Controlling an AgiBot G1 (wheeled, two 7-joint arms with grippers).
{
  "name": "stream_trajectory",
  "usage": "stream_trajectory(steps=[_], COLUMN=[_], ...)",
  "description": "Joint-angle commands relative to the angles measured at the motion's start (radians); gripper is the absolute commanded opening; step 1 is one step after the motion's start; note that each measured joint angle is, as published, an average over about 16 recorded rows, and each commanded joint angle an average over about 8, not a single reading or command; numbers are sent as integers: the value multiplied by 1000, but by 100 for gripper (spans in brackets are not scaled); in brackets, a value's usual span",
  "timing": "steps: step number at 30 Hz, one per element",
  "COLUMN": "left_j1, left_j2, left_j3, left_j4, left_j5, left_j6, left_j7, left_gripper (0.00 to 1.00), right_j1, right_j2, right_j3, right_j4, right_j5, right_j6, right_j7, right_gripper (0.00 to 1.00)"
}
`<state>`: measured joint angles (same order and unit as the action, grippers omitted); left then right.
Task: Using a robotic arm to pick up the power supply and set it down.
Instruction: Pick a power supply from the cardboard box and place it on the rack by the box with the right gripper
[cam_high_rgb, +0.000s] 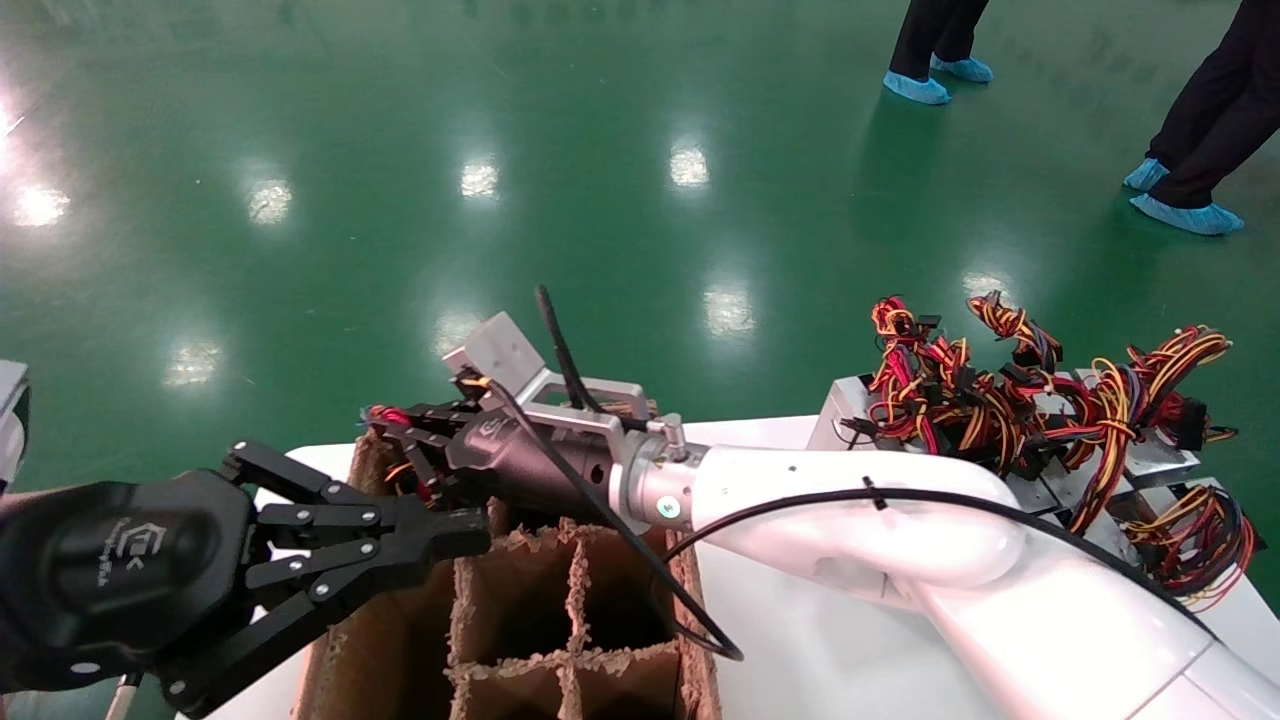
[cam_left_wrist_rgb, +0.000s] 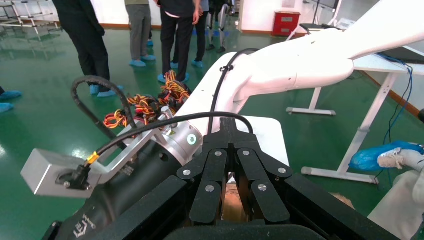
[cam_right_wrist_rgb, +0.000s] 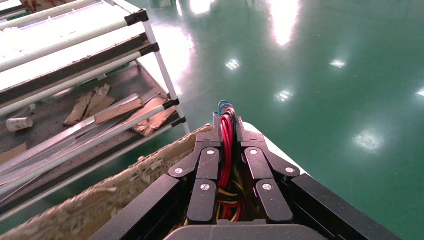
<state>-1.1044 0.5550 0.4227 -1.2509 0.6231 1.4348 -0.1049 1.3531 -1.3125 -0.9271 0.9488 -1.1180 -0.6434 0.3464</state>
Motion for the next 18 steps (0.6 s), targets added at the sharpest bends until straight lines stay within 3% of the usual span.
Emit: stream_trajectory(steps=[1, 18], left_j1=[0, 0], left_j2=[0, 0], left_j3=[0, 0], left_j4=[0, 0], left_j5=[0, 0], left_j6=[0, 0], left_j7=[0, 0], left_gripper=[0, 0], right_j1=[-1, 6], right_j2=[6, 135], right_j3=[5, 84], right_j4=[4, 164], right_j5=[9, 100], right_j6=[-4, -36], right_j7=[-8, 34], right_gripper=[0, 0])
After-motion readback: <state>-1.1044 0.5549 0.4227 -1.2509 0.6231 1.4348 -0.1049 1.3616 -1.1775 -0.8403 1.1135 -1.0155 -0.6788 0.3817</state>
